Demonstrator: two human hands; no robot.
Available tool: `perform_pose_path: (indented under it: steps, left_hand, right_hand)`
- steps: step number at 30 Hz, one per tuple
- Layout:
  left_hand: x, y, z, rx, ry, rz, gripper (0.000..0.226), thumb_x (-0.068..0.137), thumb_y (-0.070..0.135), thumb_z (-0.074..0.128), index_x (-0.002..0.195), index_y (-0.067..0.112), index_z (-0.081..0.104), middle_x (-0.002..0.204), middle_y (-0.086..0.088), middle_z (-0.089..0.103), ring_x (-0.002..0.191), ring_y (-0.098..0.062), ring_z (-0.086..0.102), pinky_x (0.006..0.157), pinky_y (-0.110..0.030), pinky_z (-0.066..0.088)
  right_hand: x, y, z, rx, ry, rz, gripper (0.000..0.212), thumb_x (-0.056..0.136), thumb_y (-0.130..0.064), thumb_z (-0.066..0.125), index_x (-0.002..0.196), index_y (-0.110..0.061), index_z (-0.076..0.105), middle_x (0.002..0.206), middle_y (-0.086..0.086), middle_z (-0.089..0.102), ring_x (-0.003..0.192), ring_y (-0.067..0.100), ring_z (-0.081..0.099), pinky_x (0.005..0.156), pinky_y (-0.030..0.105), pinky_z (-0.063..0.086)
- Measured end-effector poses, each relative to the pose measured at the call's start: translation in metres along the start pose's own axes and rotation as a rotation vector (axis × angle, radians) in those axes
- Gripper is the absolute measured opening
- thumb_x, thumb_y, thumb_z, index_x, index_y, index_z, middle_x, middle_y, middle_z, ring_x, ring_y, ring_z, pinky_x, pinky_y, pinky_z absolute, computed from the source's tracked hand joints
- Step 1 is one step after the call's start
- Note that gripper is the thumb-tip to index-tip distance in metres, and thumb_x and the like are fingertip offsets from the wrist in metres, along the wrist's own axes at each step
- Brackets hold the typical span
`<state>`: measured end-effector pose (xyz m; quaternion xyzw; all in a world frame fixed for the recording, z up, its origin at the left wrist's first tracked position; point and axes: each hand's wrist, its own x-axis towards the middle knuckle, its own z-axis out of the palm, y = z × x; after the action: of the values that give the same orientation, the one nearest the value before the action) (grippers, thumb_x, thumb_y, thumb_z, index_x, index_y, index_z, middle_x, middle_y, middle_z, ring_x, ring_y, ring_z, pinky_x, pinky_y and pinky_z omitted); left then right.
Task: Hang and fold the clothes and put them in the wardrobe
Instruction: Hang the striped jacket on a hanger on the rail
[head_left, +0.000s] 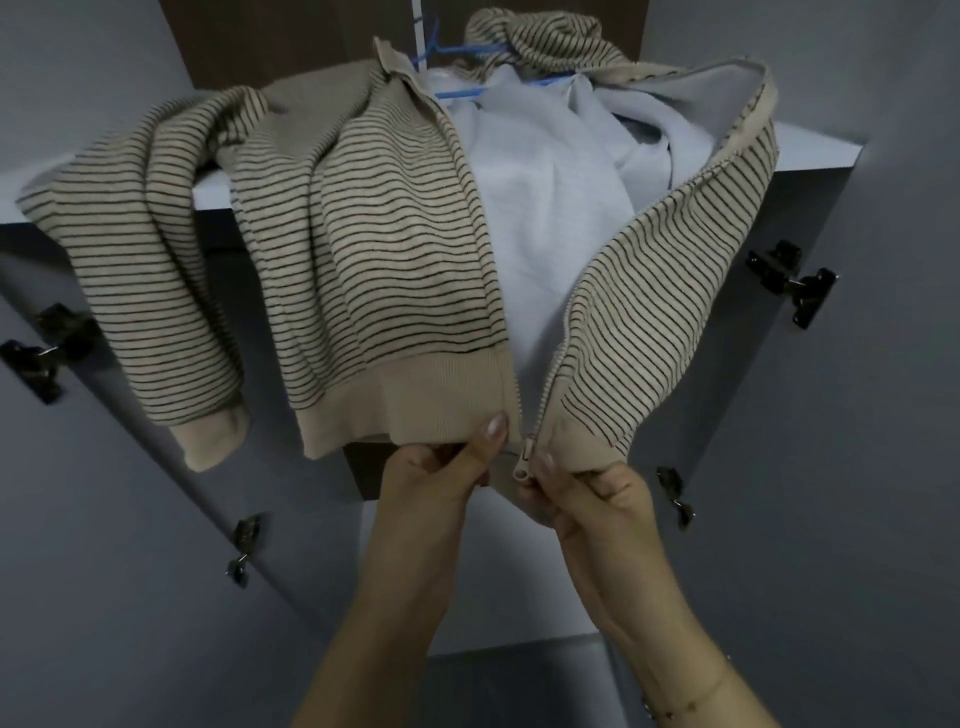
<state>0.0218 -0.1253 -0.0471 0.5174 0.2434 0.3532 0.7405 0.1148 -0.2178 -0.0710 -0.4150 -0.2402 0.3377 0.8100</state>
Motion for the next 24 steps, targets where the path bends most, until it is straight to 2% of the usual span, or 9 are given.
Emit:
perform_pose_path:
  steps: [5,7,10,15,18,21,24]
  left_hand:
    - [0.000,0.000,0.000,0.002,0.009,-0.039,0.054,0.071,0.036,0.075,0.103,-0.007,0.066,0.110,-0.039,0.056,0.103,-0.051,0.055,0.102,-0.063,0.040]
    - [0.001,-0.002,-0.002,-0.018,-0.001,-0.049,0.054,0.070,0.035,0.076,0.102,-0.007,0.067,0.108,-0.036,0.060,0.099,-0.041,0.057,0.102,-0.058,0.041]
    - [0.003,-0.007,-0.003,-0.024,-0.026,-0.036,0.043,0.072,0.035,0.075,0.098,0.001,0.072,0.104,-0.025,0.068,0.101,-0.040,0.061,0.100,-0.051,0.046]
    - [0.005,-0.010,-0.002,-0.045,-0.074,-0.032,0.034,0.074,0.032,0.073,0.098,0.007,0.074,0.103,-0.016,0.073,0.100,-0.027,0.068,0.091,-0.039,0.050]
    - [0.005,-0.011,-0.001,-0.038,-0.069,-0.043,0.034,0.073,0.033,0.074,0.097,0.009,0.075,0.104,-0.017,0.072,0.104,-0.029,0.067,0.094,-0.039,0.050]
    - [0.006,-0.013,0.001,-0.029,-0.025,-0.037,0.035,0.073,0.036,0.077,0.095,0.009,0.075,0.103,-0.029,0.066,0.101,-0.032,0.062,0.099,-0.047,0.047]
    - [0.006,-0.016,0.001,-0.038,-0.024,-0.025,0.033,0.074,0.037,0.079,0.094,0.010,0.076,0.102,-0.023,0.069,0.100,-0.032,0.062,0.097,-0.041,0.050]
  right_hand:
    - [-0.005,-0.002,0.004,-0.084,0.037,-0.042,0.031,0.071,-0.025,0.076,0.097,-0.006,0.074,0.092,0.024,0.070,0.082,0.028,0.067,0.080,0.036,0.057]
    - [-0.005,-0.001,0.004,-0.081,0.032,-0.050,0.031,0.072,-0.024,0.076,0.097,-0.006,0.074,0.092,0.024,0.070,0.082,0.028,0.067,0.079,0.036,0.057]
    - [-0.003,0.000,0.003,-0.097,0.038,-0.068,0.026,0.072,-0.025,0.076,0.093,-0.010,0.075,0.088,0.019,0.072,0.079,0.025,0.068,0.077,0.033,0.056]
    - [0.000,0.001,0.001,-0.099,0.046,-0.083,0.030,0.075,-0.022,0.073,0.096,-0.001,0.072,0.088,0.022,0.070,0.079,0.030,0.067,0.086,0.049,0.055]
    - [0.001,0.002,-0.001,-0.097,0.053,-0.084,0.032,0.076,-0.019,0.072,0.098,0.003,0.070,0.091,0.026,0.070,0.085,0.038,0.066,0.091,0.058,0.052]
    - [0.003,0.003,-0.002,-0.090,0.071,-0.084,0.032,0.077,-0.017,0.071,0.099,0.006,0.068,0.093,0.028,0.069,0.088,0.044,0.065,0.093,0.064,0.048]
    - [0.004,0.005,-0.003,-0.095,0.080,-0.096,0.034,0.076,-0.017,0.071,0.098,0.008,0.067,0.092,0.026,0.069,0.089,0.045,0.065,0.093,0.065,0.048]
